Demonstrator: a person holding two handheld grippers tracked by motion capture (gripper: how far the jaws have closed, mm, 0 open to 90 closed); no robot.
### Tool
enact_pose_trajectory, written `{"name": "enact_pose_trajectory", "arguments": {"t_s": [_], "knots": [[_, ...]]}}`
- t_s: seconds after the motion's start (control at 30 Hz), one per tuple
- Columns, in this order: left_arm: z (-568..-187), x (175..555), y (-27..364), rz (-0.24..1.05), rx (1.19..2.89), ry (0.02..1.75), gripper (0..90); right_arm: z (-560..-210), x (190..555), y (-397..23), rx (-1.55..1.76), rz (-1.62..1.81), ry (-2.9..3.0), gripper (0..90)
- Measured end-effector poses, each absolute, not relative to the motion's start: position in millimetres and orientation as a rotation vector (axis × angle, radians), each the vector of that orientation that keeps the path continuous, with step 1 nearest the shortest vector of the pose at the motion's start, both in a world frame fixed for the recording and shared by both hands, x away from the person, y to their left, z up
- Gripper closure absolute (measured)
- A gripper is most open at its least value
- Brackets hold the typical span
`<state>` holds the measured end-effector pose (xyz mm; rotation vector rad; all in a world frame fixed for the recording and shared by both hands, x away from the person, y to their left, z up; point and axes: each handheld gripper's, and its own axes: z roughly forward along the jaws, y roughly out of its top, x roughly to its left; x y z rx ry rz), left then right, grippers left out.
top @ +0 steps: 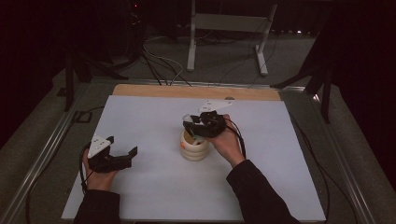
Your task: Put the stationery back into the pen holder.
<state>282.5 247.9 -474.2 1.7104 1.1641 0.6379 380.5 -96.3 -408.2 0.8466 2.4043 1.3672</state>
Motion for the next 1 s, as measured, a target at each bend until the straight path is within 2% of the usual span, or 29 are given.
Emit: {"name": "enact_pose_trajectory", "arguments": {"t_s": [1.0], "knots": [[-474,282,248,0.639,1.710,1.163,0.0,-426,380,-97,0.853,1.330,2.428,64.8]]}}
